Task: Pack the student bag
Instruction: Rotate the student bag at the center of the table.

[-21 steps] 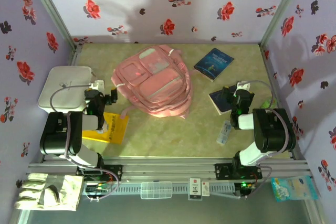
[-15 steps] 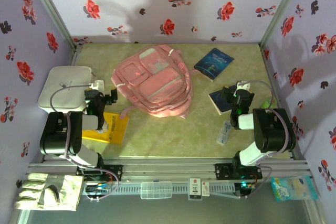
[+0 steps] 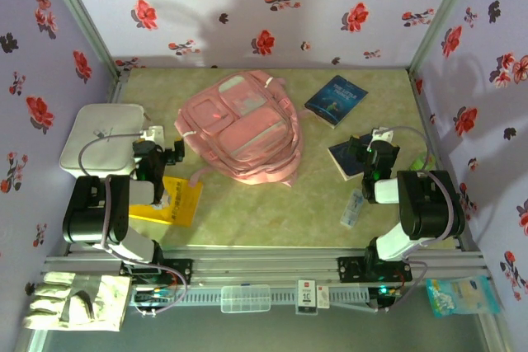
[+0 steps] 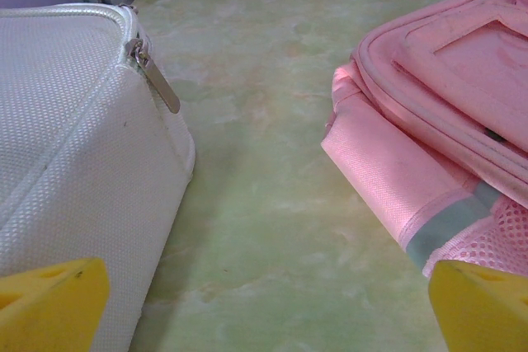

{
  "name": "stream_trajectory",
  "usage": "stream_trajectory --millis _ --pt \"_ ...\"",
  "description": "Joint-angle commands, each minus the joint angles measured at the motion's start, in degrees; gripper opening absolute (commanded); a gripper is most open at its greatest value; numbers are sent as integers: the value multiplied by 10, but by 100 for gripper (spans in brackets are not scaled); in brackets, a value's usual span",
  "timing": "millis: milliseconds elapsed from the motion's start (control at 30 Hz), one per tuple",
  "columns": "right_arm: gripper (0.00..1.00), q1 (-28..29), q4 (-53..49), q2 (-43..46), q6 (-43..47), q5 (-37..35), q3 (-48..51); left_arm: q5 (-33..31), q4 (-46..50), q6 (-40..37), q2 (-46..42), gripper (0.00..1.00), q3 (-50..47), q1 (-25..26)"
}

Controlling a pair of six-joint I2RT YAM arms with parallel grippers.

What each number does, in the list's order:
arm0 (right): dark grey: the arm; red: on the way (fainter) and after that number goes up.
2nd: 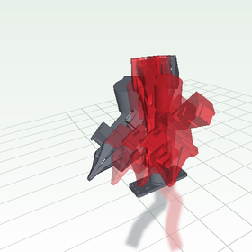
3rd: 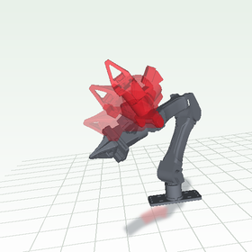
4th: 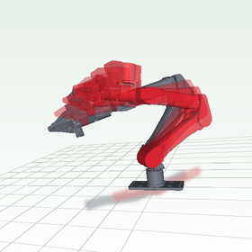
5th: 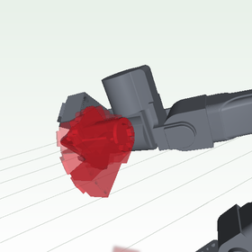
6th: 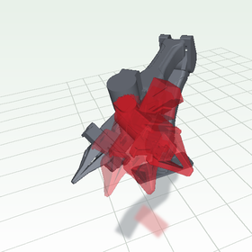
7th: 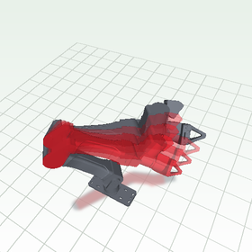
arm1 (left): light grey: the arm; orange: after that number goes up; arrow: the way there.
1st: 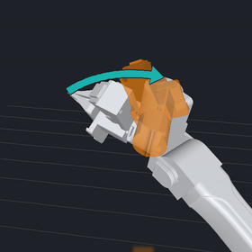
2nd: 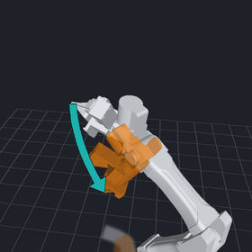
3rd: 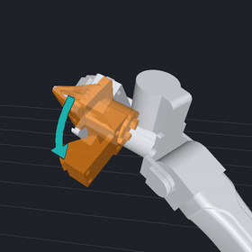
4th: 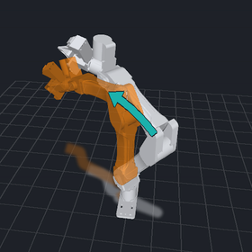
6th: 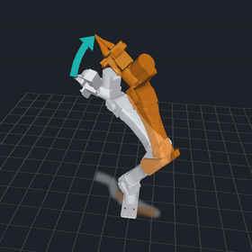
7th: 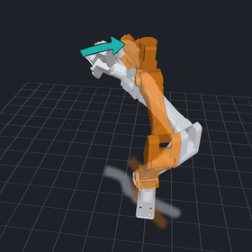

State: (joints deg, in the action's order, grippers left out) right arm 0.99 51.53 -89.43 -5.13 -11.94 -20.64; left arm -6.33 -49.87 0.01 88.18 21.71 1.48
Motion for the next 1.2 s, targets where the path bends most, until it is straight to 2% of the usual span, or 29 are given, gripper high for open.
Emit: stream_trajectory --millis 0,133,233,300,400,500,633,733,867,933,1033,1167 --pt "99 -4 -1 0 -8 0 -13 -9 -9 0 4 100 10 -6" --pt "99 -4 4 2 -7 1 -9 -10 -15 0 3 100 6 -6" --pt "99 -4 17 17 1 11 1 -29 -64 7 -13 100 -24 -5" --pt "99 -2 -50 56 -7 -7 -13 -52 -59 7 -51 100 -40 1" --pt "99 6 -151 102 -5 -33 -50 -97 24 -9 -115 100 -21 26" --pt "99 38 -259 121 0 -53 -102 -131 97 -17 -156 100 14 55" --pt "99 67 -438 114 -86 -27 -219 -129 182 59 -196 100 62 82" --pt "99 80 -525 72 -158 19 -299 -94 328 138 -206 100 144 109" --pt "99 107 -527 8 -218 121 -359 -50 503 241 -155 100 265 146" --pt "98 122 -528 -27 -241 157 -387 -33 554 295 -127 100 300 165" --pt "93 139 -538 -81 -267 205 -434 41 562 366 -87 100 308 182" --pt "85 155 -531 -152 -296 279 -478 60 567 430 -52 98 303 210"
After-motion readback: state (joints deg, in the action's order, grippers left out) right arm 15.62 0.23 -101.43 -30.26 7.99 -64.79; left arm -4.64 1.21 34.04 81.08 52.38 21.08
